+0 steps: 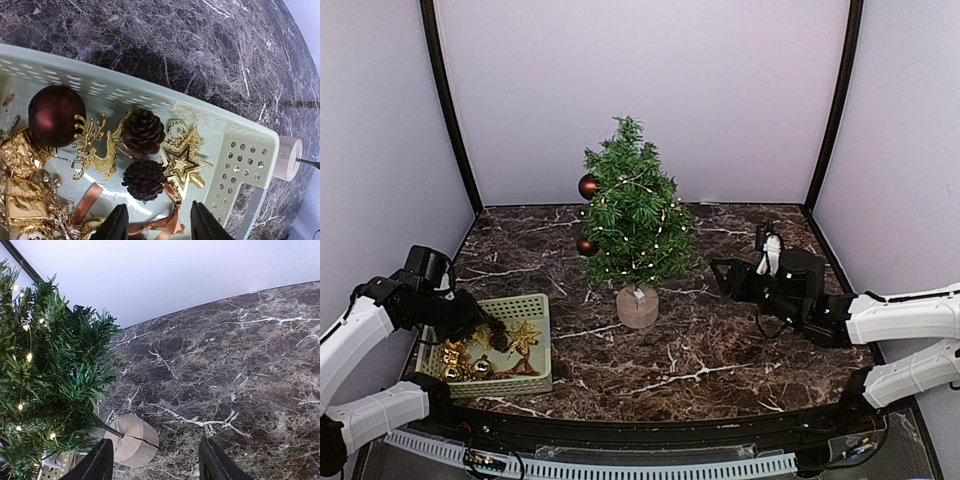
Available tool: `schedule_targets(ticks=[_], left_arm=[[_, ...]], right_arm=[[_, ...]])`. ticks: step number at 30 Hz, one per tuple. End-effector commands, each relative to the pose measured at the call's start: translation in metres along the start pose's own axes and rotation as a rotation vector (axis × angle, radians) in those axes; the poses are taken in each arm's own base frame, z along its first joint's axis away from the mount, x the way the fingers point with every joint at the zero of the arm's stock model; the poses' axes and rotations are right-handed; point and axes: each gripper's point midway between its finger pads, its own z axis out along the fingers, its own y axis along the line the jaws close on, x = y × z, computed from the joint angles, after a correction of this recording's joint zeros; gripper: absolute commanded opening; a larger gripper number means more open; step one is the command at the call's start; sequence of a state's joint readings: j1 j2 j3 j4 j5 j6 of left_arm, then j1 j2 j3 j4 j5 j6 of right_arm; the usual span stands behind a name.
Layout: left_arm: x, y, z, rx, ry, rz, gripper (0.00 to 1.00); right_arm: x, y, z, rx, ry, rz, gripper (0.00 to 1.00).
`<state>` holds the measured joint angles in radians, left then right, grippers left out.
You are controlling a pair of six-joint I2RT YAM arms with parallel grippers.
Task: Decorate the small christmas tree
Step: Place the ornament cane in the bin.
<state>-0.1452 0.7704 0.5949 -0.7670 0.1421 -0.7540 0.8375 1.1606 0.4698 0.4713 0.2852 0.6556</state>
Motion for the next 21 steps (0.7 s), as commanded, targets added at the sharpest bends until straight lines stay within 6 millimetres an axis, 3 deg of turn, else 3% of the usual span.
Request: schedule_targets(ticks=[1,12,21], left_arm=[[0.002,-0.007,0.007,0.048,0.008,-0.014,0.44],[0.005,-0.045,0.034,-0.028,0.064,0.24,0.44],[0.021,-0.055,0.07,-0.072,0.17,0.335,0.43]], right_arm=[[-0.009,-0.002,-0.003,0.003,-0.042,0.006,0.59],[-0.008,-0.002,-0.001,0.007,-0.036,0.012,0.59],[-0.01,-0.006,-0.004,0.031,-0.042,0.006,0.59]])
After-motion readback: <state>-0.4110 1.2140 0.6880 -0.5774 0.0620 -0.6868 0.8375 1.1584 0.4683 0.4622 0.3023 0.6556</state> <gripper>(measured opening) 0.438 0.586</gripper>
